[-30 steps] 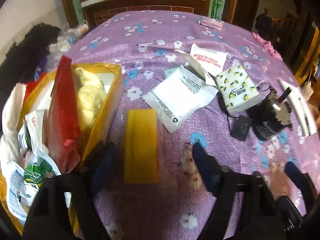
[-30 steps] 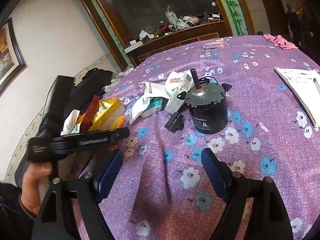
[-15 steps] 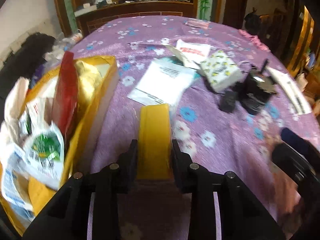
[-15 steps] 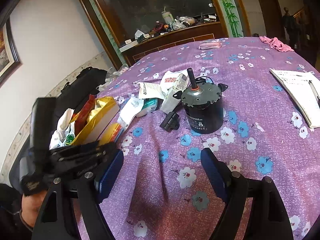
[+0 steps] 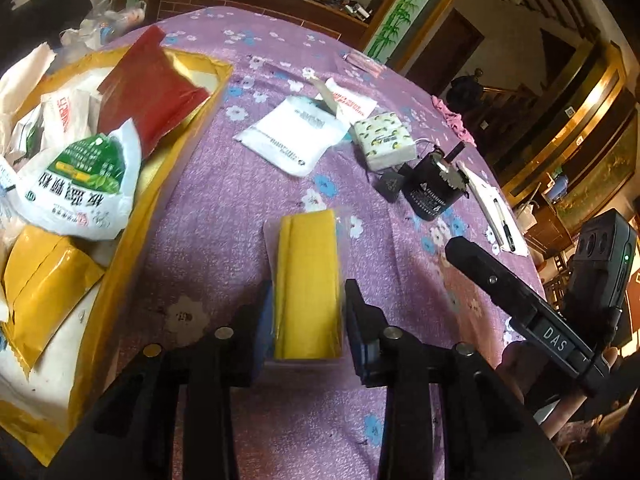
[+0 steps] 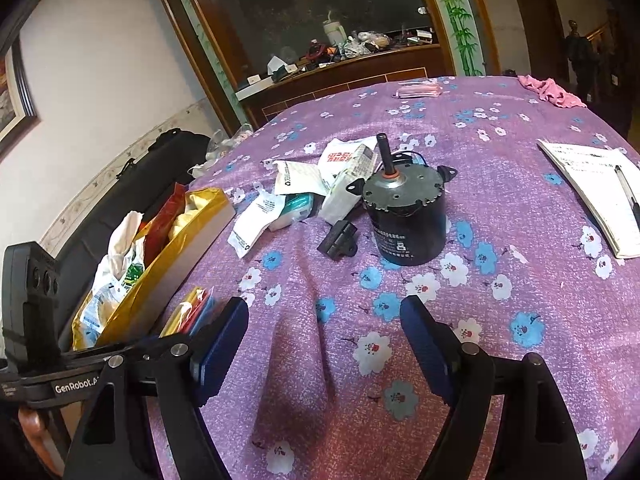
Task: Organize soft objects
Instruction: 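Grasp the yellow sponge with the left tool while the right tool grasps a white tag, then carry the yellow sponge and white tag over the box and open both tools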
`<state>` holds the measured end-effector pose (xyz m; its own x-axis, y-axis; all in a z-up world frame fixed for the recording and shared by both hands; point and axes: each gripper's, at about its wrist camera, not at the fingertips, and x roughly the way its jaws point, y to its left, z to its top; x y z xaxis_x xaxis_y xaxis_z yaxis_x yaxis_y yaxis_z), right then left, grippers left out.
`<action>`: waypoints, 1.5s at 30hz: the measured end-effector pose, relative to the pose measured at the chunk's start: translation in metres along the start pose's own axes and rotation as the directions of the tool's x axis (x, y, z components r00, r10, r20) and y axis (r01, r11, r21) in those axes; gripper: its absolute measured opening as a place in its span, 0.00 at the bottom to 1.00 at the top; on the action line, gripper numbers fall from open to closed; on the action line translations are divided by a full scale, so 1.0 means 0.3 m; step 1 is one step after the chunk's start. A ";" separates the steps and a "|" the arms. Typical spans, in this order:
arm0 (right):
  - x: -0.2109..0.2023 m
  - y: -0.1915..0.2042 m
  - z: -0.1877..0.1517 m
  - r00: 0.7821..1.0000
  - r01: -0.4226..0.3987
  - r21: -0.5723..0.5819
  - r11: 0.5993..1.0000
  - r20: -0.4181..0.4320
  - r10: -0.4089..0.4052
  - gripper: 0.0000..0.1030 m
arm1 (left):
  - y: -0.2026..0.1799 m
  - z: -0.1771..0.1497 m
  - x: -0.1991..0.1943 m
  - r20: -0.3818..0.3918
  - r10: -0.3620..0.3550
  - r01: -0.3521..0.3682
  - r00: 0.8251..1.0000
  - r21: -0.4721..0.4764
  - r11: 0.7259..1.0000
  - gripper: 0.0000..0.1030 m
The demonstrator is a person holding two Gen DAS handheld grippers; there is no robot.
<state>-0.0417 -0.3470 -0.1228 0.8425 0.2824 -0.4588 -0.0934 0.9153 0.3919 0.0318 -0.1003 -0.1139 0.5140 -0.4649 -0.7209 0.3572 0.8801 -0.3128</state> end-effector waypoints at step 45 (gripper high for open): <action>0.035 0.122 0.191 0.971 -0.237 0.056 0.970 -0.010 0.238 0.04 | 0.051 -0.134 -0.125 0.182 -0.022 0.034 0.983 -0.063 0.997 0.27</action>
<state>-0.0060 -0.3271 -0.0676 0.7909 0.4946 -0.3602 -0.2606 0.8049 0.5331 -0.0133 -0.0655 -0.1166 0.6393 -0.4938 -0.5894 0.3242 0.8682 -0.3757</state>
